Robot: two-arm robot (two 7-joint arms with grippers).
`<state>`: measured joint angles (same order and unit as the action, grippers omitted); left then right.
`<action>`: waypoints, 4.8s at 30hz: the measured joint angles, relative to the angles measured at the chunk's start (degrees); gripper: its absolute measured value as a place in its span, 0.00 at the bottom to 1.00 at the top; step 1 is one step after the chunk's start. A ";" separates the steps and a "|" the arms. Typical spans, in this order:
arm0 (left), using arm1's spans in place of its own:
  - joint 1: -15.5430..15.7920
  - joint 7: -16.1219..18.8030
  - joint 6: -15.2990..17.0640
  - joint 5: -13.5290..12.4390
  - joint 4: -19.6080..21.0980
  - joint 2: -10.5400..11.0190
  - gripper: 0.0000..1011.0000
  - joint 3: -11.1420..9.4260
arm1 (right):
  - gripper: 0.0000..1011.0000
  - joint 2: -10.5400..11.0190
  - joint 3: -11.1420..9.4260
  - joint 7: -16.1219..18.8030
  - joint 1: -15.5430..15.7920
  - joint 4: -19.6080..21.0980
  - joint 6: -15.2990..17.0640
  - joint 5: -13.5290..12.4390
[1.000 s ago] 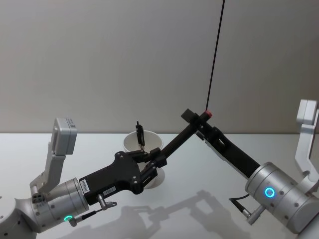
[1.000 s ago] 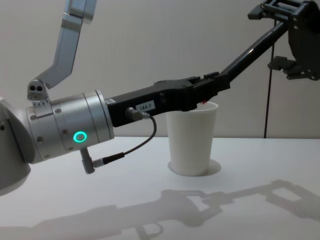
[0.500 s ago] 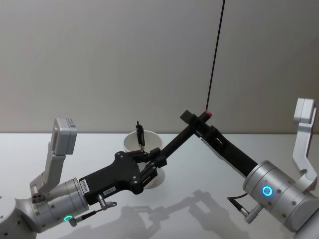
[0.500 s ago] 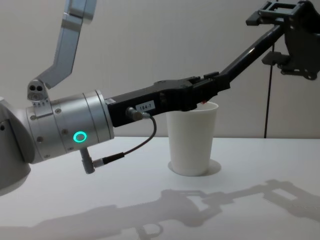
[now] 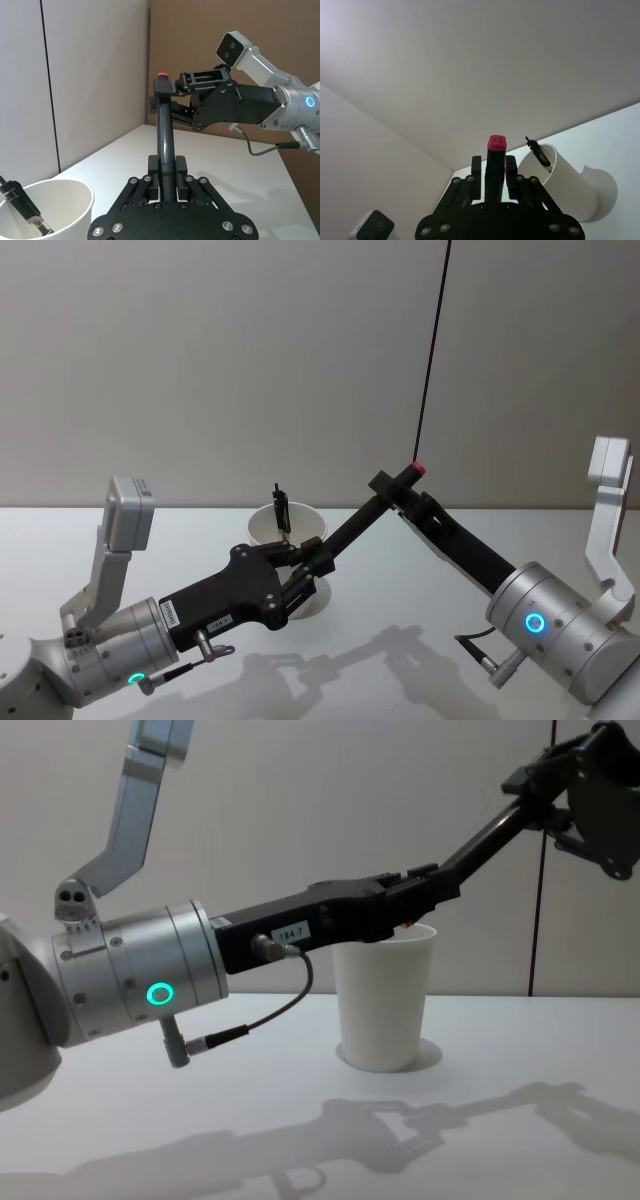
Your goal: Place the pen into the pen holder.
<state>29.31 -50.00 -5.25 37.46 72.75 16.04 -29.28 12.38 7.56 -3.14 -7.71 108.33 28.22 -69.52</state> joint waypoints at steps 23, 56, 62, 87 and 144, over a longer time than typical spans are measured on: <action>0.00 0.00 0.00 0.00 0.00 0.00 0.62 0.00 | 0.20 0.00 0.07 -0.09 -0.07 0.01 0.01 -0.01; 0.00 0.00 0.00 0.00 0.00 0.00 0.99 0.00 | 0.20 4.56 3.90 4.59 -3.43 -3.67 -9.65 12.14; 0.00 0.00 0.00 0.00 0.00 0.00 0.99 0.00 | 0.20 4.96 4.96 5.74 -5.73 -6.08 -12.23 14.76; 0.00 0.00 0.00 0.01 0.00 0.00 0.99 0.00 | 0.20 5.27 12.49 9.93 -14.73 -15.95 -19.40 26.31; 0.00 0.00 0.00 0.00 0.00 0.00 0.99 0.00 | 0.99 1.20 18.18 9.01 -19.50 -26.14 -23.34 37.00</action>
<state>29.31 -50.00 -5.25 37.46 72.75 16.04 -29.28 13.57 25.74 5.87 -27.21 82.19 4.88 -32.52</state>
